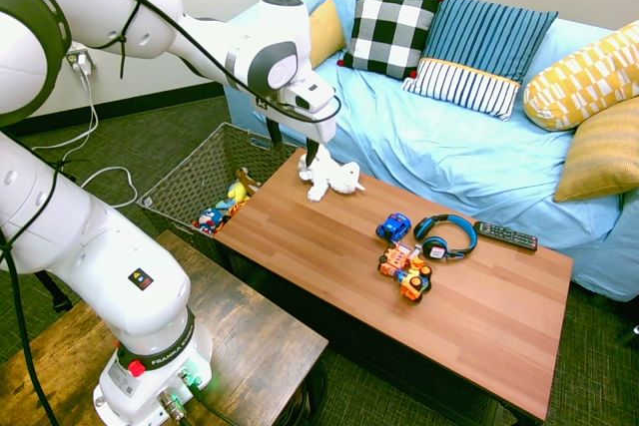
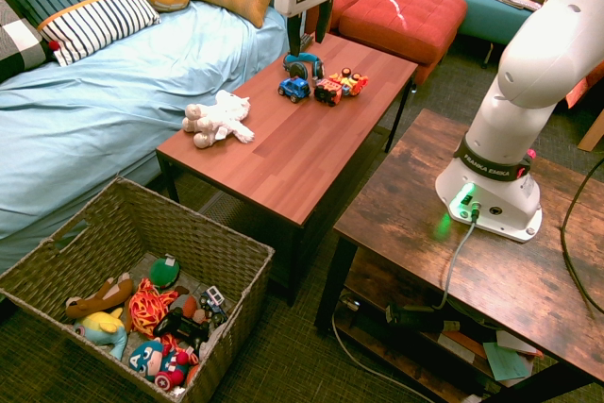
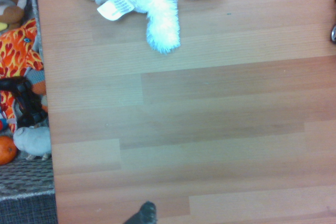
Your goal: Put the stuffed toy in the basket
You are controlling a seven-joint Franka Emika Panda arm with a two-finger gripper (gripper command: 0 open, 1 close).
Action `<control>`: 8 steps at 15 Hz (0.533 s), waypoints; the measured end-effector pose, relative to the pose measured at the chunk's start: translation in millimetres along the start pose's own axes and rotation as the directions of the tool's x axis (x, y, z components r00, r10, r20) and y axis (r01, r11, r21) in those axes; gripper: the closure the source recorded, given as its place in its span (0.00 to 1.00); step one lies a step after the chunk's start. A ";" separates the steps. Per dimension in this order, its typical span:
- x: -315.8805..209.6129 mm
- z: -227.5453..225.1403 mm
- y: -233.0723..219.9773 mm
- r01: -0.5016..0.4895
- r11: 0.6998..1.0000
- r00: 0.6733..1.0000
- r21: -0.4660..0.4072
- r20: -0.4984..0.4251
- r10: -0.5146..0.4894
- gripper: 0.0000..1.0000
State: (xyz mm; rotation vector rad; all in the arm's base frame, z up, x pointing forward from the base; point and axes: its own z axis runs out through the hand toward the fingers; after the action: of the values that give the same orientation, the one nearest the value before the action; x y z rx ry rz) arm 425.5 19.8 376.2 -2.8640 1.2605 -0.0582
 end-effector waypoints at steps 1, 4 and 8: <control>0.8 -0.2 -1.0 0.000 1.000 1.000 0.000 0.000 0.000 0.00; 3.5 4.5 -8.2 -0.045 0.999 0.999 0.004 0.009 0.045 0.00; 17.9 22.8 -41.6 -0.212 0.976 0.977 0.037 0.010 0.212 0.00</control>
State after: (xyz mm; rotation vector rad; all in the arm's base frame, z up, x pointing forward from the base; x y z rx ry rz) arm 469.1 34.6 355.1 -2.6778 1.5379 -0.0705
